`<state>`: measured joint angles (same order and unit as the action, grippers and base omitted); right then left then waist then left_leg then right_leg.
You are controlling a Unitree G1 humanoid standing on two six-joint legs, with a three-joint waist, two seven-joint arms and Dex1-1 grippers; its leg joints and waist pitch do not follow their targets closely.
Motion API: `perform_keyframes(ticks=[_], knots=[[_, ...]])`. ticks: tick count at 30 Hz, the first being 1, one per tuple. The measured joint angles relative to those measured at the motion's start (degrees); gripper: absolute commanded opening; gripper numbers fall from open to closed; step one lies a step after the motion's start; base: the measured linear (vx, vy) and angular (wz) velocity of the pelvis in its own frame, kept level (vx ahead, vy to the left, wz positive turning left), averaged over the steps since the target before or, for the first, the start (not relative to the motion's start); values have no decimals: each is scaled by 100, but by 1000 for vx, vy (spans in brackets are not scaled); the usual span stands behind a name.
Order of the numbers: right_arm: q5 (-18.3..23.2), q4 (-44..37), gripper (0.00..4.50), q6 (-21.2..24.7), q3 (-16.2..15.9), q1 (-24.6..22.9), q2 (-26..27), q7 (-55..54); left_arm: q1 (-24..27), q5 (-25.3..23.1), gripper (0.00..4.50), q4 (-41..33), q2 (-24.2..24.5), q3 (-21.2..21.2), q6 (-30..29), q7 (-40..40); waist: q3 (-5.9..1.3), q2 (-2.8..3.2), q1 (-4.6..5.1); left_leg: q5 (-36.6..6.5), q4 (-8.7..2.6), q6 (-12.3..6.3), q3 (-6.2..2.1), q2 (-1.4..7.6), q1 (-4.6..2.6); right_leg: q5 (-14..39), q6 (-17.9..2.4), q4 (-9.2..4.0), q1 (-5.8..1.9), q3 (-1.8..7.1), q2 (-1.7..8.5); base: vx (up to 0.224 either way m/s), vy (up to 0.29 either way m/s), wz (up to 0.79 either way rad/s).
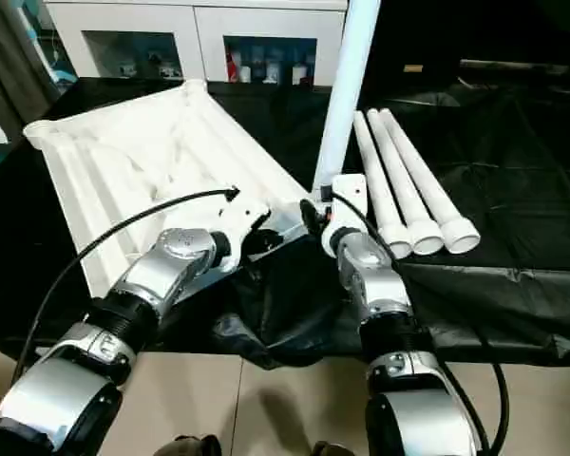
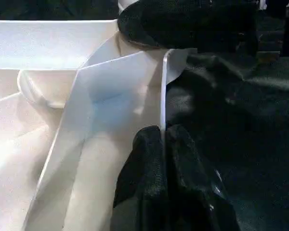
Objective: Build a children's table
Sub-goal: Rotate leg to tighten
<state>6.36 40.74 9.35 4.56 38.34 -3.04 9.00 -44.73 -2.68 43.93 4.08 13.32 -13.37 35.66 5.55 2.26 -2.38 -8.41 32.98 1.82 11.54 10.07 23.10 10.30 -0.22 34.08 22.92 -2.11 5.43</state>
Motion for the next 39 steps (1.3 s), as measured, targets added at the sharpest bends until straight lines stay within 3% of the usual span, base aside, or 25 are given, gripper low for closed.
perform_keyframes(ticks=[4, 9, 20, 33, 39], knots=[[41, -148, 370, -16, -60, -81, -73, 533, 195, 3, 0, -329, 255, 24, 48, 302, 0, 14, 32, 1, -4, -1, -5, 5, 8, 0, 1, 0, 12, -10, -2, 0, 0, 0], [37, -663, 370, 327, -521, -380, -592, 1477, 581, 76, 0, -825, 834, 105, 367, 1125, 1, 18, 32, 9, -10, -14, -5, 13, 11, 8, 12, -2, 18, -14, -9, 0, 0, 0], [222, -1958, 370, 720, -1185, -1123, -1573, 3386, 1149, 382, 0, -1527, 1629, 234, 768, 2535, 2, 18, -68, 0, -5, -1, 5, 14, 17, 12, 12, -5, 20, -9, -5, 0, 0, 0], [252, -2211, 284, 930, -1289, -1176, -1608, 3614, 1188, 439, 0, -1565, 1765, 228, 818, 2748, -1, 13, -67, 1, 2, -1, 5, 15, 17, 12, 12, 6, 22, -7, -5, 0, 0, 0], [169, -1940, 274, 992, -989, -1091, -1064, 2466, 1066, 309, 0, -1399, 1446, 167, 569, 2135, -6, 5, -18, 1, 17, -1, 5, 12, 6, 10, 9, 13, 13, 2, -5, 0, 0, 0]])
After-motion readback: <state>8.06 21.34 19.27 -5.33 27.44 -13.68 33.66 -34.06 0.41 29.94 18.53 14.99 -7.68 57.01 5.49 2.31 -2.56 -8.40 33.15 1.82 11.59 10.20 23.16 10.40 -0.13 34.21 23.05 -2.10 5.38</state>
